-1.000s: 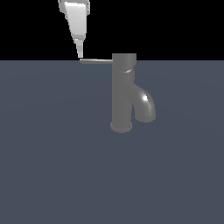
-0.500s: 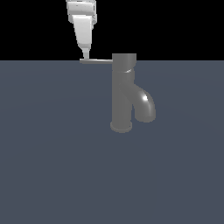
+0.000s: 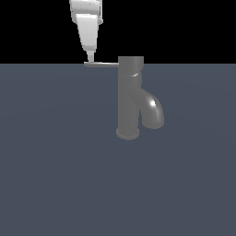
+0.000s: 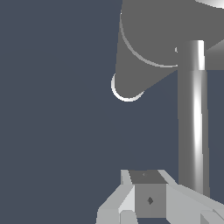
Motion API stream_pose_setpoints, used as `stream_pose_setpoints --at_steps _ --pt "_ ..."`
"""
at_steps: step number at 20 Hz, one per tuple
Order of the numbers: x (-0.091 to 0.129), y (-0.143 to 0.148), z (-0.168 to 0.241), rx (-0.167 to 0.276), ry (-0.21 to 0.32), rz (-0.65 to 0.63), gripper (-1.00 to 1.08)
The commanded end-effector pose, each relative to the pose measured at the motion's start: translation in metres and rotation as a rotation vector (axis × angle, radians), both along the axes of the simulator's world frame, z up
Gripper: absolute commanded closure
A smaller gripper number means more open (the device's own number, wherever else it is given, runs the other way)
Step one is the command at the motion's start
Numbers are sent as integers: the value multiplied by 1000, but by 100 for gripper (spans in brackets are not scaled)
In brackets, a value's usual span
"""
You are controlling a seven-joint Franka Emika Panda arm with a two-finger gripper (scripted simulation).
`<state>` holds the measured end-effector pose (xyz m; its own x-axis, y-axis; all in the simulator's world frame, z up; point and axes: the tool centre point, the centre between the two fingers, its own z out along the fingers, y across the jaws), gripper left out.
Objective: Turn on the faucet by rotating a designated handle.
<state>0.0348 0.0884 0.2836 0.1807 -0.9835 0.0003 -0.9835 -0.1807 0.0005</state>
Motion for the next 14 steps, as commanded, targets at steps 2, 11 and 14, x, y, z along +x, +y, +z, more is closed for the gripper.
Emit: stream_pose_setpoints --at_steps 2,11,14 --pt "-9 -2 0 0 0 0 108" --pt "-34 -9 0 0 0 0 108" --pt "-42 -11 0 0 0 -1 108"
